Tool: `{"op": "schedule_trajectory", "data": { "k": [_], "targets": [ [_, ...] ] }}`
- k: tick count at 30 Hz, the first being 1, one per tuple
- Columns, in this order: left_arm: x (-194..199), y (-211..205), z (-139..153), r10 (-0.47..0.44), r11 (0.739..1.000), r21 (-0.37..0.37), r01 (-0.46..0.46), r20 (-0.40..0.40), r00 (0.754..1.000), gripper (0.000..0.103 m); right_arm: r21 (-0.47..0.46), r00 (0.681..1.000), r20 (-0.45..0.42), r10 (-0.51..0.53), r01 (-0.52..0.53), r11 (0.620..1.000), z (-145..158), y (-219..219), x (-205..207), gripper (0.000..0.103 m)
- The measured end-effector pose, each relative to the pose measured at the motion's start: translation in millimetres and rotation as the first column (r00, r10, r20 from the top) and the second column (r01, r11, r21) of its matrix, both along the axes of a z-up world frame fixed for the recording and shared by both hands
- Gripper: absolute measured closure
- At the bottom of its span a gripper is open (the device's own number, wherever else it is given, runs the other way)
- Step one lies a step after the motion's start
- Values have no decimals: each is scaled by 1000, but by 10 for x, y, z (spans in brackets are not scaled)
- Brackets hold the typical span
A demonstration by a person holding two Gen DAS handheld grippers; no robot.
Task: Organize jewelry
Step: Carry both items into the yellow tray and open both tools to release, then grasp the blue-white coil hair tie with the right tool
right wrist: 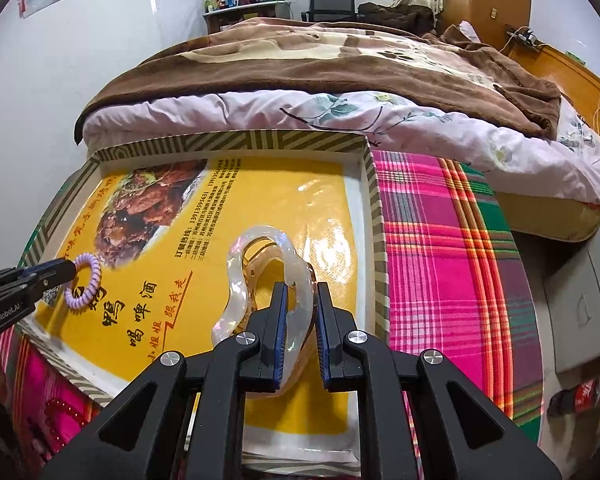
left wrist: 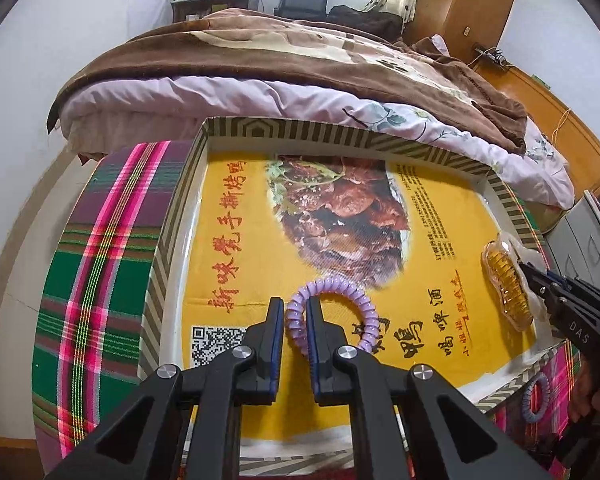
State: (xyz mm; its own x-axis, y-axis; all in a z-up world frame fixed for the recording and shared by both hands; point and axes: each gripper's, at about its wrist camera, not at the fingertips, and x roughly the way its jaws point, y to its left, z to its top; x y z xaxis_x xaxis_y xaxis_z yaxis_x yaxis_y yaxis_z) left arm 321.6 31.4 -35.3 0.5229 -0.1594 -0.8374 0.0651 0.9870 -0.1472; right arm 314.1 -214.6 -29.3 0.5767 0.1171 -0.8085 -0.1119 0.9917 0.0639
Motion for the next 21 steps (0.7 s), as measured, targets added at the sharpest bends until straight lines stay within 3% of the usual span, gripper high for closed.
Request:
{"op": "schedule_trajectory", "data": {
  "k": [5, 9, 12, 21],
  "targets": [
    [-26, -15, 13, -3, 1000, -6, 3, 1, 1000, 59, 18, 1000, -1, -5, 5, 1000, 19, -15, -2, 88],
    [-91, -16, 81, -5, 1000, -5, 5, 18, 1000, 47, 45, 1000, 20, -8, 7, 999, 96, -35, -59, 79],
    [-173, -22, 161, -13, 1000, -10, 14, 34, 999, 45, 57, 999, 42, -5, 3, 998, 186, -43, -133, 68],
    [-593, -20, 492, -50, 999, -6, 51, 114, 992, 41, 92, 995, 102, 2, -11, 996, 450, -139, -496, 68]
  ]
}}
